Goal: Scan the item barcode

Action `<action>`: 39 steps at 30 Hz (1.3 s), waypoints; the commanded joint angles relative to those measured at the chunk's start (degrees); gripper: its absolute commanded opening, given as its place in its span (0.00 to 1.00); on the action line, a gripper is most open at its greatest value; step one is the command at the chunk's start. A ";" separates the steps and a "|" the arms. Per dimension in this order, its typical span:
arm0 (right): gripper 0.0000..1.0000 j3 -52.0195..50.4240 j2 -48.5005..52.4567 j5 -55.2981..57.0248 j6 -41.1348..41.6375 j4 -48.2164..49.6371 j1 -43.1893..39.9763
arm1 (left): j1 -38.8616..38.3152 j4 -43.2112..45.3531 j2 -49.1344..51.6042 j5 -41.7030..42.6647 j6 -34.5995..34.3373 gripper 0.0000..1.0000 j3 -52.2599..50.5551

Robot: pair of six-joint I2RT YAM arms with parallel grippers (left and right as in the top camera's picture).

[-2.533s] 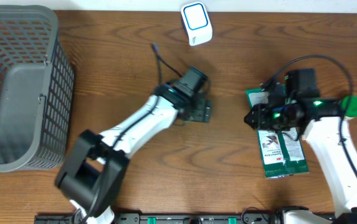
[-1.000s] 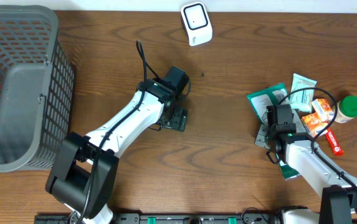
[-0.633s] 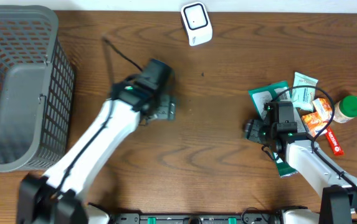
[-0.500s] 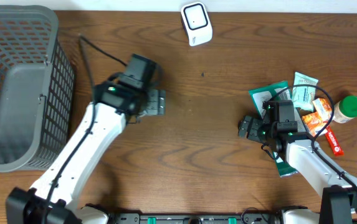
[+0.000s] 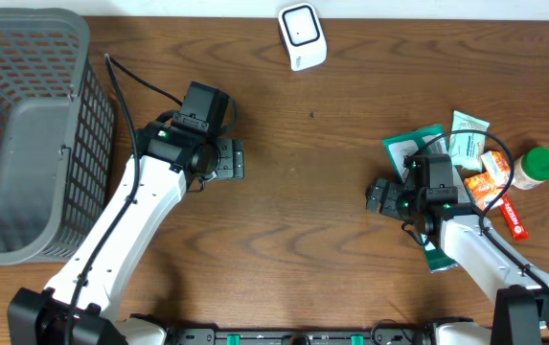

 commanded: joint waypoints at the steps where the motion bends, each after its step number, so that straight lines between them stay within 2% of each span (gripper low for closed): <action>1: 0.99 -0.46 0.81 -1.38 -0.31 -0.52 -0.35 | 0.13 -0.28 0.20 -0.74 -0.68 0.87 -0.02; 20: 0.99 -0.57 0.20 -1.38 -0.31 -0.74 -0.35 | 0.13 -0.28 0.20 -0.74 -0.68 0.87 -0.02; 30: 0.99 -3.78 -10.80 -1.38 -0.31 -0.72 -0.35 | 0.13 -0.28 0.20 -0.74 -0.68 0.87 -0.02; 39: 0.99 -18.25 -24.87 -1.38 -0.31 -0.72 -0.35 | 0.13 -0.28 0.20 -0.74 -0.68 0.87 -0.02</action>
